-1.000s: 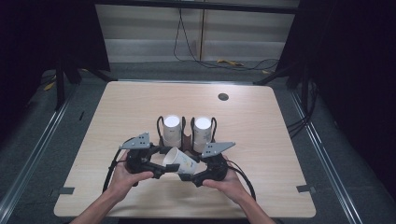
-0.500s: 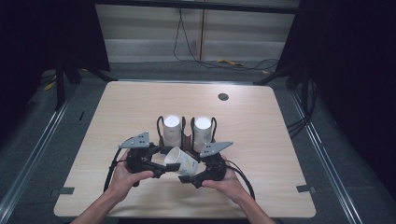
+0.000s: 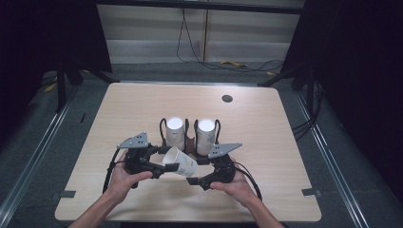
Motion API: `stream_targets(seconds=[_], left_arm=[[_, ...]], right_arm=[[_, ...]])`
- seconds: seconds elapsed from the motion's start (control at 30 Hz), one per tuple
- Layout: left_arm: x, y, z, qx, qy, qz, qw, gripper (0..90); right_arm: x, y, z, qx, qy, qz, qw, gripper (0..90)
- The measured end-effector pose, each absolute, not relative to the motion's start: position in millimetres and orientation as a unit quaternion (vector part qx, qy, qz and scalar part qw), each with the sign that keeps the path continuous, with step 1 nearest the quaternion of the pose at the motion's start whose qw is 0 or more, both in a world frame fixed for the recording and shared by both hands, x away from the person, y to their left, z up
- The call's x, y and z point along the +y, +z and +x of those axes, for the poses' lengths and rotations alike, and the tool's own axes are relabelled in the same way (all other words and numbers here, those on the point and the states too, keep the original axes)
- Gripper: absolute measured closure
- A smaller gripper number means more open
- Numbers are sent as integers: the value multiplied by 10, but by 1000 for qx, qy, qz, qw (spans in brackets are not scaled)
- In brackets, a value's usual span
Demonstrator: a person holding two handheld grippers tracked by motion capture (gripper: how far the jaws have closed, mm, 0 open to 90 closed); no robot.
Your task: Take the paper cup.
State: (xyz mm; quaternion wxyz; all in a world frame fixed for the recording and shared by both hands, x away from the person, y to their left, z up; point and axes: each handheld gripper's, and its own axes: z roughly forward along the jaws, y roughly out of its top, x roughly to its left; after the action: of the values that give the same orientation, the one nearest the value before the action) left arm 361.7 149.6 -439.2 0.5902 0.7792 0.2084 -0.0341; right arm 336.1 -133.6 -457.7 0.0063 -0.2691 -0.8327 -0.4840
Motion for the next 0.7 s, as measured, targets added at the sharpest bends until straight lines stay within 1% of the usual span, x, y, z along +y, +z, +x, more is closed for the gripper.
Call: stream_targets(seconds=[0.13, 0.17, 0.37, 0.47, 0.7], left_arm=[[1519, -4431, 3616, 215, -32, 781, 586, 244], [1539, -4438, 3611, 214, -25, 786, 579, 244], [1636, -4419, 3626, 228, -12, 784, 578, 247], [1669, -4421, 3643, 242, -6, 783, 573, 248], [1760, -4401, 3668, 249, 5, 782, 571, 248]], right_arm=[[-1409, -4558, 3360, -829, -484, -279, 4, 171], [-1425, -4558, 3358, -828, -484, -282, 3, 173], [-1472, -4535, 3326, -829, -479, -289, -2, 177], [-1510, -4513, 3296, -830, -475, -293, -10, 184], [-1672, -4483, 3287, -817, -482, -316, -30, 196]])
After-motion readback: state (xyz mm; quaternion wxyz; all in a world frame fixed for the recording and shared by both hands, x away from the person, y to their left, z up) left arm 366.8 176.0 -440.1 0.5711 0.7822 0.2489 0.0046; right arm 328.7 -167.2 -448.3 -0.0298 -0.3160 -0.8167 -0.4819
